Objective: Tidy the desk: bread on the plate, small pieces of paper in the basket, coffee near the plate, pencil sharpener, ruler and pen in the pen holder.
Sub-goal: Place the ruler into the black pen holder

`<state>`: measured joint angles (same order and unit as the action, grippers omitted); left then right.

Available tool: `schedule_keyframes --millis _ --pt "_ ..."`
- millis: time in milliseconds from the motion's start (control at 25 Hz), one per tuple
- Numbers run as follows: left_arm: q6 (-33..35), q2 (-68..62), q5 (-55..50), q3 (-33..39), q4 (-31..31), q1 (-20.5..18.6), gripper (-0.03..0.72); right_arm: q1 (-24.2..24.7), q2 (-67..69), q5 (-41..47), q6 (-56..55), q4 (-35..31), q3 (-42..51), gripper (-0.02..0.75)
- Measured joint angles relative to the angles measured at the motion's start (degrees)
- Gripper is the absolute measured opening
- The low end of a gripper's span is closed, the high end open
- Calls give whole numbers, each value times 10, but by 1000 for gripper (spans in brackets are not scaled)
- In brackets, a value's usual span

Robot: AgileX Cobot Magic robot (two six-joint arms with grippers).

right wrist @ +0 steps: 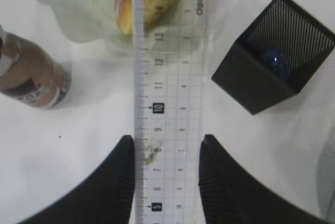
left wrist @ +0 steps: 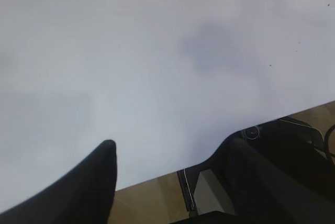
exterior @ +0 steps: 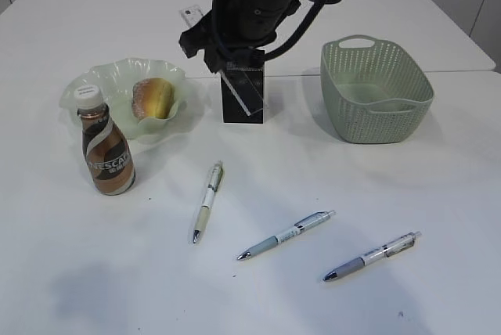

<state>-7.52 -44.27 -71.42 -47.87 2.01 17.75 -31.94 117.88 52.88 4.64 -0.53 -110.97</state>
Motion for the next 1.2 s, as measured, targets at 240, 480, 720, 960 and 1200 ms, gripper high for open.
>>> schedule_keyframes --millis 240,480,720,960,1200 --pt "0 0 2 0 2 0 466 0 -2 -93 0 20 28 299" --pt "0 0 9 0 2 0 466 0 -22 -234 0 55 129 299" --pt "0 0 14 0 2 0 466 9 -44 -391 0 71 206 299" --pt "0 0 22 0 2 0 466 19 -44 -444 1 72 220 299" --pt "0 0 35 0 2 0 466 67 -41 -596 1 74 223 299"
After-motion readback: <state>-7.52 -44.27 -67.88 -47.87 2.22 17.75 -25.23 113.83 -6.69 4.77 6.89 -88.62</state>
